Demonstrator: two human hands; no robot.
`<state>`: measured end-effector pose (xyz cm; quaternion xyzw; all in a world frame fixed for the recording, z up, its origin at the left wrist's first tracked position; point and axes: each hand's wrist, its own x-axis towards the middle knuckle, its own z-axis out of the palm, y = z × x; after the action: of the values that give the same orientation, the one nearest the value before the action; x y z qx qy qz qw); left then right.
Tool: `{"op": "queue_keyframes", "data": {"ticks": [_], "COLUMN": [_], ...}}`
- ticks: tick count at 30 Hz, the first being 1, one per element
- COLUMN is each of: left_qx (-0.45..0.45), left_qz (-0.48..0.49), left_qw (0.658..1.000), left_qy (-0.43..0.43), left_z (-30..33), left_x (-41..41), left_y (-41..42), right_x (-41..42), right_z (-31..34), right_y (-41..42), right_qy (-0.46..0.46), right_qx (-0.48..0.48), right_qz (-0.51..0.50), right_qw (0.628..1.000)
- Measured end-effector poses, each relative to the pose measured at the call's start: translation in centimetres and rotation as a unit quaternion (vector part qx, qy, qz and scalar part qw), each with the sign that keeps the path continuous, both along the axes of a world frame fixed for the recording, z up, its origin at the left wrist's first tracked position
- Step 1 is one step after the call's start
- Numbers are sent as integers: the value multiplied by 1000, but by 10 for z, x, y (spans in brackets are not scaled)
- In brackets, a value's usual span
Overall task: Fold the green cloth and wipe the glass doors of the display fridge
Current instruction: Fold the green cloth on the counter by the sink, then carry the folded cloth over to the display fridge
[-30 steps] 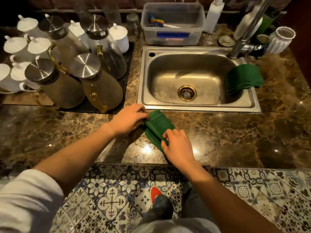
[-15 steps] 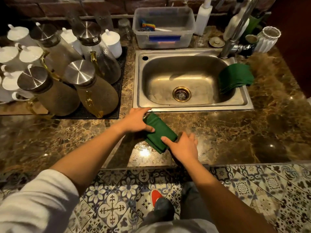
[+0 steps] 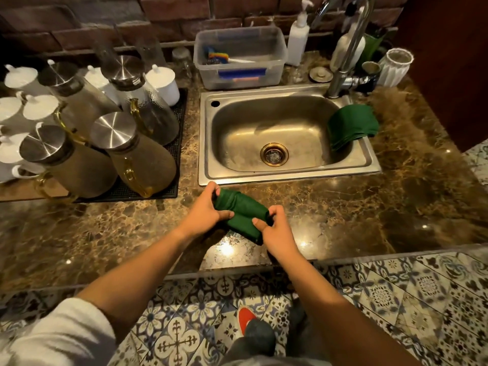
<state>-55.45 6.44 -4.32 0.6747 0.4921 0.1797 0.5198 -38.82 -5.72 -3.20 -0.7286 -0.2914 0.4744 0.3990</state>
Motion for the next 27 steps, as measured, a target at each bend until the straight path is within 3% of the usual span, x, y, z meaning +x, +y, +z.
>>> {"op": "queue_keyframes", "data": {"ticks": [6, 12, 21, 27], "left_qx": [-132, -209, -137, -91], "left_qz": [60, 25, -86, -152], "left_qw": [970, 939, 935, 915], "left_qy": [-198, -272, -316, -363], "left_z": [31, 84, 176, 217], "left_x": [46, 154, 350, 474], "left_y": [-23, -43, -96, -161], "right_x": [51, 135, 299, 411], "right_z": [34, 88, 181, 222], "right_y": [-11, -36, -98, -178], "right_qy": [119, 138, 74, 45], "right_qx": [109, 232, 333, 375], "right_qz": [-84, -192, -301, -340], "right_qw": [983, 944, 891, 861]}}
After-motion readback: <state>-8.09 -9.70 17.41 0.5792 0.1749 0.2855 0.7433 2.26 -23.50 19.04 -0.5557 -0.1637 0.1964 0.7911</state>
